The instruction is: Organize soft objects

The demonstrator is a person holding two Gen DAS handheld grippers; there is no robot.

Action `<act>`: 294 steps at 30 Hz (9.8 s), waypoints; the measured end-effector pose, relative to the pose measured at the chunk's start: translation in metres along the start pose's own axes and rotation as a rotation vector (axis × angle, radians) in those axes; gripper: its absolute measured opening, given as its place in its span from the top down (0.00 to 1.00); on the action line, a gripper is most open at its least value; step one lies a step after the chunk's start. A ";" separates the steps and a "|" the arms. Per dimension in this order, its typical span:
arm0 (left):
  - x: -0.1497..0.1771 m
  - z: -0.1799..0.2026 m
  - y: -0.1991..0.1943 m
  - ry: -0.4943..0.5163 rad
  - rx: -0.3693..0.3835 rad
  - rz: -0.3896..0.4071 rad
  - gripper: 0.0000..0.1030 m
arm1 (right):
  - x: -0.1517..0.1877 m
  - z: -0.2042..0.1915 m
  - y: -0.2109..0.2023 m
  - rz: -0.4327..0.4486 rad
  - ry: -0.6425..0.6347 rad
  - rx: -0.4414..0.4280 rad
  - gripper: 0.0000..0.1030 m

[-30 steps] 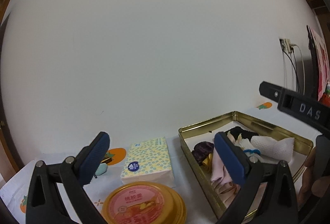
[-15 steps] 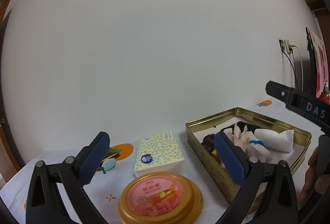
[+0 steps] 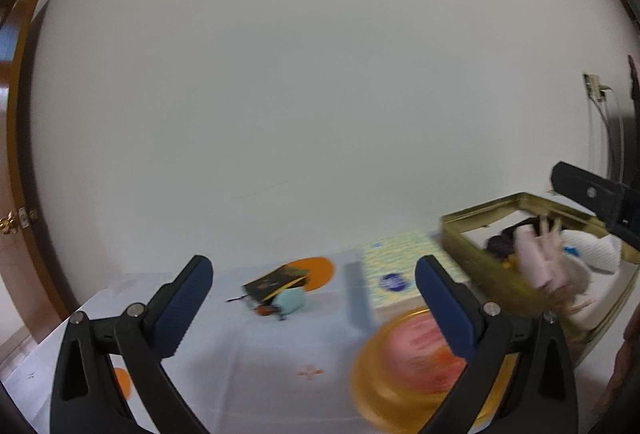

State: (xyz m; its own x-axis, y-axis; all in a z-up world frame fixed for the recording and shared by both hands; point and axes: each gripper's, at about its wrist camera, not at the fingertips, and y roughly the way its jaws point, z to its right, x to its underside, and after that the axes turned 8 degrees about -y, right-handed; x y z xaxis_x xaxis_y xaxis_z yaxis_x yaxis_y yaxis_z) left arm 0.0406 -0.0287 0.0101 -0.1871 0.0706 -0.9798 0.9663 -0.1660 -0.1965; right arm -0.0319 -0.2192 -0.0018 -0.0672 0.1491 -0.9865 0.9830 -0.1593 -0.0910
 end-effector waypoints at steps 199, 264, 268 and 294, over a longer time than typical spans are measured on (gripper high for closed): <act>-0.048 0.141 0.069 -0.092 0.438 -0.270 0.45 | -0.053 0.144 0.033 -0.149 -0.022 0.073 0.85; -0.031 0.176 0.111 -0.101 0.176 -0.557 0.00 | -0.040 0.171 0.049 -0.205 0.071 0.019 0.24; -0.034 0.167 0.102 -0.145 0.184 -0.527 0.00 | -0.039 0.169 0.046 -0.196 0.063 0.022 0.24; -0.027 0.143 0.022 -0.083 0.092 -0.062 0.00 | -0.027 0.140 0.019 -0.070 -0.089 0.109 0.24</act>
State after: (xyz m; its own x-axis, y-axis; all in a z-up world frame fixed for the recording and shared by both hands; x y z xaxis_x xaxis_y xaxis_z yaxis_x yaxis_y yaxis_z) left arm 0.0421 -0.1748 0.0266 -0.2638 0.0025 -0.9646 0.9330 -0.2532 -0.2558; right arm -0.0355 -0.3626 0.0045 -0.1544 0.0770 -0.9850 0.9515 -0.2571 -0.1692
